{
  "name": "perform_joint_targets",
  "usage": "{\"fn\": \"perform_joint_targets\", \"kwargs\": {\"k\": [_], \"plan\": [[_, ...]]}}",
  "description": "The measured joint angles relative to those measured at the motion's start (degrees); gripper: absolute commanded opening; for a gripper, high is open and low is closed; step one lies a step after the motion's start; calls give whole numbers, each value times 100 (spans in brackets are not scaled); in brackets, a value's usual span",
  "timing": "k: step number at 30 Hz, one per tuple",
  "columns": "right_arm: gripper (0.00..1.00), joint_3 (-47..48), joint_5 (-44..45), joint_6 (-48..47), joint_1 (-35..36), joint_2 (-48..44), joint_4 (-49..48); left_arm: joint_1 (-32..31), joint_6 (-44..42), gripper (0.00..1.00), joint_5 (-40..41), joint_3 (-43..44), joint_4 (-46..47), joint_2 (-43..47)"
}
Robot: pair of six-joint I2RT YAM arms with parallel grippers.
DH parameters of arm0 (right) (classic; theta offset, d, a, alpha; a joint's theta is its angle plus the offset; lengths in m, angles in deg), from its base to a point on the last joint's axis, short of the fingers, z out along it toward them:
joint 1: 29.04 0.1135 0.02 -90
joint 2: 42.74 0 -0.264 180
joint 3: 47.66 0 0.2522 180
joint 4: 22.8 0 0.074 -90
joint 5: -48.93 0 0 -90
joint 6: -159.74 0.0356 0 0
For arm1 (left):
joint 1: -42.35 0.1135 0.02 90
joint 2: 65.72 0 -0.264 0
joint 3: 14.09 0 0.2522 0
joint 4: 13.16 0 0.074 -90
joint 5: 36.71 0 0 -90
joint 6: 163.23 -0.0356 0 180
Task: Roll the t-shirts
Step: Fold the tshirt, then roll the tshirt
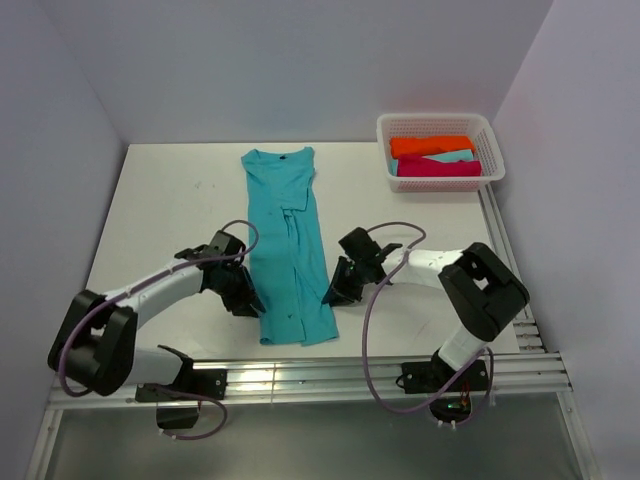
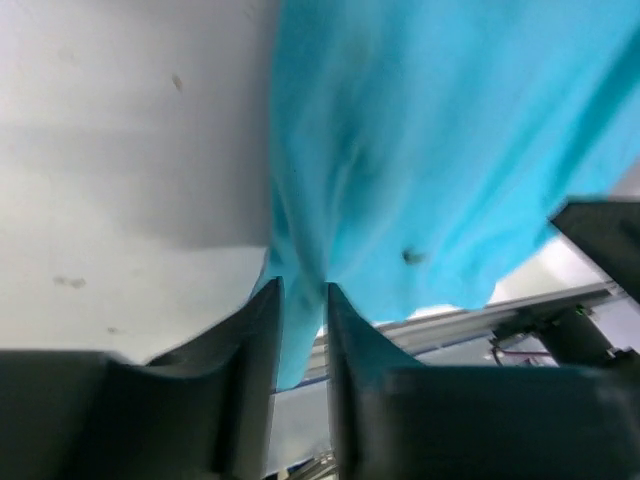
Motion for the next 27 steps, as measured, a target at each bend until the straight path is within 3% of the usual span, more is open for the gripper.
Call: {"fn": "perform_joint_targets", "kwargs": {"k": [5, 11, 22, 27], "plan": [[47, -9, 243, -439, -131, -352, 505, -44, 391, 49, -59, -216, -28, 695], [49, -286, 330, -772, -96, -942, 894, -262, 651, 54, -219, -748, 9, 1165], [48, -785, 448, -977, 350, -1386, 977, -1058, 1088, 52, -66, -962, 184, 1191], [49, -782, 420, -977, 614, -1342, 782, -1209, 1209, 40, 177, -962, 131, 1001]]}}
